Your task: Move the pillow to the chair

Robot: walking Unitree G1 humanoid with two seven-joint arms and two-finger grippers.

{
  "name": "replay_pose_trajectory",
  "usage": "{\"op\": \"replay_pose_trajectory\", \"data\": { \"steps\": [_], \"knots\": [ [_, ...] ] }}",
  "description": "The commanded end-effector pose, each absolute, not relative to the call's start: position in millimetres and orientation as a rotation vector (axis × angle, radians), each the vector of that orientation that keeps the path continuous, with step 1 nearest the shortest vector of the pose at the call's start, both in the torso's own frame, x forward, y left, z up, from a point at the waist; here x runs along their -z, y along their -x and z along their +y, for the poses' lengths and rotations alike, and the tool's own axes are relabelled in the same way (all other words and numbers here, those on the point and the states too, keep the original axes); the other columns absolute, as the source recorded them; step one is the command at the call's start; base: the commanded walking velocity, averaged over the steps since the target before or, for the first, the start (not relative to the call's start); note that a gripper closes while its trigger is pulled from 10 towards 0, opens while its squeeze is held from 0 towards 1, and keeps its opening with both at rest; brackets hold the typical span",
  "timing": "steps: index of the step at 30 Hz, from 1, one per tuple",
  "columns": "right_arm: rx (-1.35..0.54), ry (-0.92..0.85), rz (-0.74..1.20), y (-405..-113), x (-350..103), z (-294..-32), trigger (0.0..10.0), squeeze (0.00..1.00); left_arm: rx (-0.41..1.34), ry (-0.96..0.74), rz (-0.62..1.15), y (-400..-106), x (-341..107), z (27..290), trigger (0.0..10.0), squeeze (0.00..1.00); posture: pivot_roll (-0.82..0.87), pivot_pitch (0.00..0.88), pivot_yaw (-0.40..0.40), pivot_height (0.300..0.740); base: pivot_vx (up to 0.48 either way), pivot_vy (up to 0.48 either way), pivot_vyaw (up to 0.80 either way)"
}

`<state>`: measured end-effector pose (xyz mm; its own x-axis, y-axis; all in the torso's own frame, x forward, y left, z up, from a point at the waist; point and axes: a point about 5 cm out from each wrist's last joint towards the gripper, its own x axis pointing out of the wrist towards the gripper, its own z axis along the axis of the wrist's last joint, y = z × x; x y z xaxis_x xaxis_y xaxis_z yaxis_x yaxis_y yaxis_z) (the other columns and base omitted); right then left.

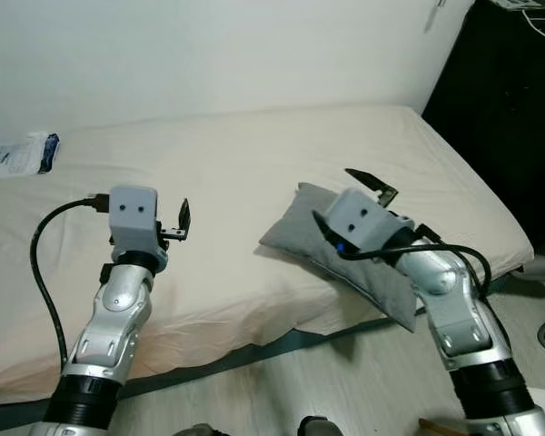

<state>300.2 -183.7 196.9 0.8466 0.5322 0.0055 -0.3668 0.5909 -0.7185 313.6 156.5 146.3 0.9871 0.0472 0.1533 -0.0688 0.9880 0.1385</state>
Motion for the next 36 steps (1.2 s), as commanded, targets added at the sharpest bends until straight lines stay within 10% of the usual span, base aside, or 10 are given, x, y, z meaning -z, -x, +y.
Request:
{"op": "replay_pose_trajectory", "data": {
  "steps": [1,36],
  "knots": [
    [-0.542,0.758,-0.207,-297,-189,-188,10.0,0.0,-0.058,-0.134,-0.132,-310,-143,157,10.0,0.0,0.0,0.107,-0.019,0.74,0.0,0.0,0.0],
    [-0.328,0.548,-0.169,-321,-195,-236,10.0,0.0,-0.054,-0.135,-0.131,-311,-146,157,10.0,0.0,0.01,0.125,-0.031,0.74,0.0,0.0,0.0]
  ]
}}
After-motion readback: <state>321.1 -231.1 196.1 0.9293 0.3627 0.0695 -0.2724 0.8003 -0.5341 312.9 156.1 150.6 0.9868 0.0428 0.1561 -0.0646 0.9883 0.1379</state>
